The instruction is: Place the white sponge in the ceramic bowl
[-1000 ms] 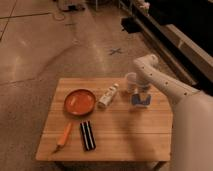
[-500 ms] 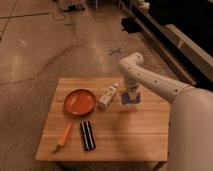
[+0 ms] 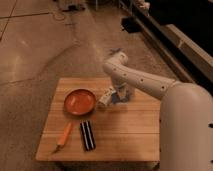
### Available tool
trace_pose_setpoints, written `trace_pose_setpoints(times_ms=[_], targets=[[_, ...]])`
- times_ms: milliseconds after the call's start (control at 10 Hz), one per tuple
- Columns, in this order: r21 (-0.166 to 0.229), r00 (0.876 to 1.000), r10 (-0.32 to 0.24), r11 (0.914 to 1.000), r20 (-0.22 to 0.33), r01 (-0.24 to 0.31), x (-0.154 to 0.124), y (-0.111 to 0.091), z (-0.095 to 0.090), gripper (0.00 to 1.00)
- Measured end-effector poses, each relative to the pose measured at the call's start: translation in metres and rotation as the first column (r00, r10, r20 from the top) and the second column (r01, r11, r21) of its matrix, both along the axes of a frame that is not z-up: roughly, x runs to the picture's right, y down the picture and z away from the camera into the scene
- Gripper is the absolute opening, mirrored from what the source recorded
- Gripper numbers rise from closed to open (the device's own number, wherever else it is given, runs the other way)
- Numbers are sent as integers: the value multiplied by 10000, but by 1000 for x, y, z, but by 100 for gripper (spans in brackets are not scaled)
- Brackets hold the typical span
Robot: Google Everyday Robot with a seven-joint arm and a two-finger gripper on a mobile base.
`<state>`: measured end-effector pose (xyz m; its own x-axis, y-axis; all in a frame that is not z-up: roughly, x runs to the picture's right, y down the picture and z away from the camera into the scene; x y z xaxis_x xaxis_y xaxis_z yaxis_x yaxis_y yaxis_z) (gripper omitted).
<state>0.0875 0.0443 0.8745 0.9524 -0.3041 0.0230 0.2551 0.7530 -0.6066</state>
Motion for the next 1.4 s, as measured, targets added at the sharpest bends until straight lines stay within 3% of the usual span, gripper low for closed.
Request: trace_pose_setpoints(times_ms=[300, 600, 800, 1400], targets=[[149, 9995, -251, 9996, 212, 248, -48, -5, 3, 3], [265, 9987, -434, 9987, 270, 427, -65, -8, 4, 3], [343, 9973, -617, 9976, 392, 604, -97, -10, 5, 3], [582, 9917, -1065, 9930, 714, 1024, -149, -13, 9, 3]])
